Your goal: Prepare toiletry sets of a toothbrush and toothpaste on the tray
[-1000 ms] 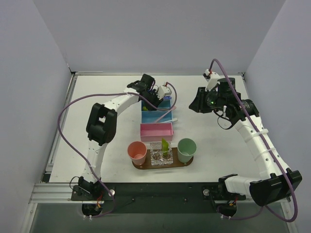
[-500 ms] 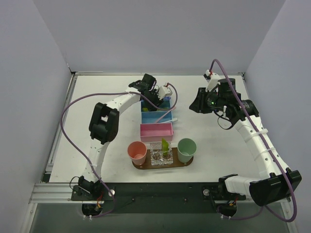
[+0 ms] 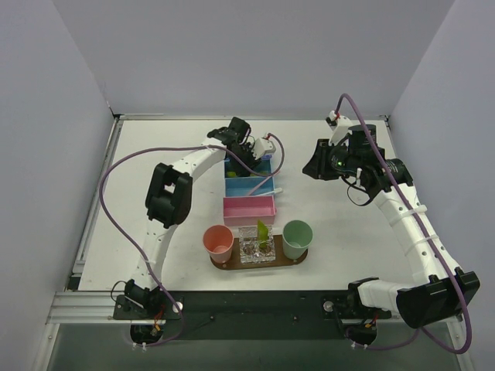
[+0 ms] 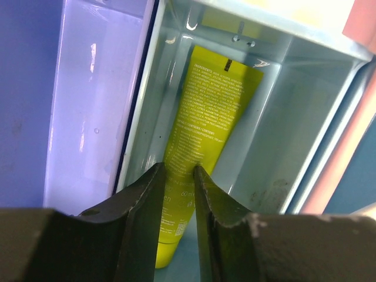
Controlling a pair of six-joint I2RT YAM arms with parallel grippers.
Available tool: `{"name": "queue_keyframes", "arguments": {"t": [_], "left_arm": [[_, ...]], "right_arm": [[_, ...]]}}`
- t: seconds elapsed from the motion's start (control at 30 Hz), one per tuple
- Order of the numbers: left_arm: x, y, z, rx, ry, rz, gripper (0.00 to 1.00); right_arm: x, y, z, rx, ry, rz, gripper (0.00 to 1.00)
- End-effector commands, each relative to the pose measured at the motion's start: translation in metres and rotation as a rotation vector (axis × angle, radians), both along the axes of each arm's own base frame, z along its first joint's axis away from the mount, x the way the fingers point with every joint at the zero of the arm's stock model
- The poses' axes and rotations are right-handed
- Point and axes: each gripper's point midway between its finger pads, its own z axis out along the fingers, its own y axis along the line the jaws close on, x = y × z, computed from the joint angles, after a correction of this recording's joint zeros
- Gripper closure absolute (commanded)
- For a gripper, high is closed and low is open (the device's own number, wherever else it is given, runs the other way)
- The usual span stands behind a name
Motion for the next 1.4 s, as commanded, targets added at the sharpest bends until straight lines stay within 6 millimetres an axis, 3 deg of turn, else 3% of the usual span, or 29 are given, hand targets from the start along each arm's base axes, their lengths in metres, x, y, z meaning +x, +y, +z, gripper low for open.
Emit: {"name": "queue_keyframes", "arguments": {"t": [0.0, 0.1, 0.17, 0.27, 0.4, 0.6, 0.73, 0.93, 1.2, 1.37], "left_arm": [[-0.030, 0.023, -0.061, 0.151, 0.153, -0.020, 0.67], [-0.035, 0.026, -0.069, 0.171, 0.178, -0.021, 0.76], [-0.035, 0.026, -0.069, 0.173, 0.180, -0.021, 0.91], [-0.032, 0.020, -0.056, 0.137, 0.158, -0.012, 1.00], [-0.021, 0.004, -0.019, 0.048, 0.096, 0.006, 1.00], [0.003, -0.015, 0.054, -0.117, -0.074, 0.079, 1.00], [0.006, -0.021, 0.099, -0.222, -0.150, 0.108, 1.00], [0.005, -0.022, 0.124, -0.267, -0.188, 0.115, 1.00], [0.004, -0.017, 0.133, -0.290, -0.230, 0.146, 1.00], [0.003, -0.014, 0.154, -0.344, -0.271, 0.180, 1.00]], "right_arm": [[0.001, -0.001, 0.010, 0.020, -0.045, -0.003, 0.81], [0.001, -0.002, 0.010, 0.019, -0.044, -0.004, 0.81], [0.001, -0.001, 0.010, 0.019, -0.046, -0.004, 0.81], [0.002, -0.003, 0.010, 0.014, -0.048, -0.009, 0.81], [0.003, -0.003, 0.010, 0.015, -0.046, -0.012, 0.82], [0.003, -0.004, 0.010, 0.015, -0.047, -0.013, 0.82], [0.003, -0.003, 0.009, 0.017, -0.043, -0.011, 0.82], [0.003, -0.003, 0.008, 0.019, -0.040, -0.012, 0.83], [0.004, -0.002, 0.008, 0.024, -0.038, -0.013, 0.83], [0.006, 0.000, 0.011, 0.043, -0.038, -0.015, 0.83]]}}
